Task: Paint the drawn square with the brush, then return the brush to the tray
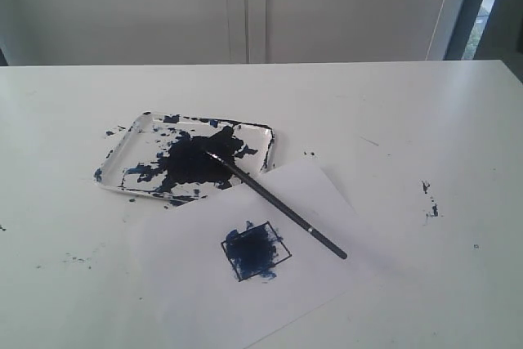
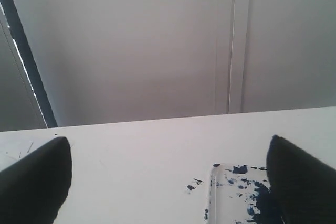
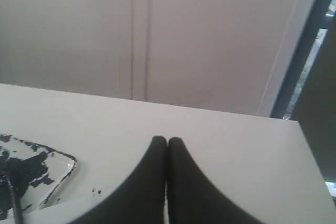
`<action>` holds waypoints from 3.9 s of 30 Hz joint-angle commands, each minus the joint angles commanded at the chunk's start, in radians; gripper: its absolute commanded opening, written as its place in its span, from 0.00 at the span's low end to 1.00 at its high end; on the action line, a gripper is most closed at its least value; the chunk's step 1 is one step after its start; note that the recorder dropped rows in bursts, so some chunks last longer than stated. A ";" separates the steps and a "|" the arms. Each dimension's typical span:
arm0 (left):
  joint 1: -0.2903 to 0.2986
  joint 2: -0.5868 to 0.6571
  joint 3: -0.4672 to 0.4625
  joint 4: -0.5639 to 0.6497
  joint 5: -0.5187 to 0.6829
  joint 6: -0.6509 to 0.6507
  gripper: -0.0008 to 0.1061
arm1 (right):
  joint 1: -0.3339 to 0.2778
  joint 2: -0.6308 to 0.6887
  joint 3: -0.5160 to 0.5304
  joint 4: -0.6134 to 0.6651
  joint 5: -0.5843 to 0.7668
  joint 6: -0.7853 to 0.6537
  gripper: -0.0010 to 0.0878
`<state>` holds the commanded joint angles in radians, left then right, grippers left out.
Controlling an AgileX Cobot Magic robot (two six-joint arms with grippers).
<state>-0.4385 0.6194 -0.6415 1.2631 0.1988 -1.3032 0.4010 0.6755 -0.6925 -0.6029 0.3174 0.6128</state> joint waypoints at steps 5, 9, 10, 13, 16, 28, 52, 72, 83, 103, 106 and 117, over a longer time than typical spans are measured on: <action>0.000 -0.018 0.002 0.000 -0.001 0.000 0.99 | -0.056 -0.049 0.054 0.000 0.002 0.000 0.01; 0.058 -0.039 0.005 0.000 -0.033 0.000 0.99 | -0.086 -0.070 0.100 0.000 0.002 0.000 0.01; 0.081 -0.048 0.008 0.000 -0.048 0.000 0.99 | -0.095 -0.076 0.114 0.000 0.002 0.000 0.01; 0.119 -0.080 0.032 0.002 -0.061 0.000 0.99 | -0.116 -0.113 0.158 0.000 0.002 0.000 0.01; 0.131 -0.120 0.066 0.002 -0.058 0.000 0.99 | -0.132 -0.158 0.207 0.000 0.002 0.000 0.01; 0.140 -0.237 0.132 0.002 -0.051 0.000 0.99 | -0.214 -0.301 0.381 0.002 0.004 0.000 0.01; 0.257 -0.573 0.626 0.002 -0.100 0.000 0.99 | -0.366 -0.676 0.614 0.002 0.022 0.000 0.01; 0.257 -0.619 0.642 0.002 -0.080 0.000 0.99 | -0.366 -0.676 0.614 0.002 0.019 0.000 0.01; 0.257 -0.619 0.642 0.005 0.136 0.003 0.99 | -0.366 -0.676 0.614 0.002 0.019 0.000 0.01; 0.257 -0.619 0.642 0.007 -0.017 0.051 0.25 | -0.366 -0.676 0.614 0.002 0.019 0.000 0.01; 0.257 -0.619 0.642 0.008 -0.030 0.054 0.01 | -0.366 -0.676 0.614 0.002 0.019 0.000 0.01; 0.257 -0.619 0.642 -0.007 -0.103 0.048 0.01 | -0.366 -0.676 0.614 0.002 0.019 0.000 0.01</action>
<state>-0.1820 0.0000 0.0000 1.2561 0.0961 -1.2556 0.0350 0.0000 -0.0788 -0.6011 0.3359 0.6128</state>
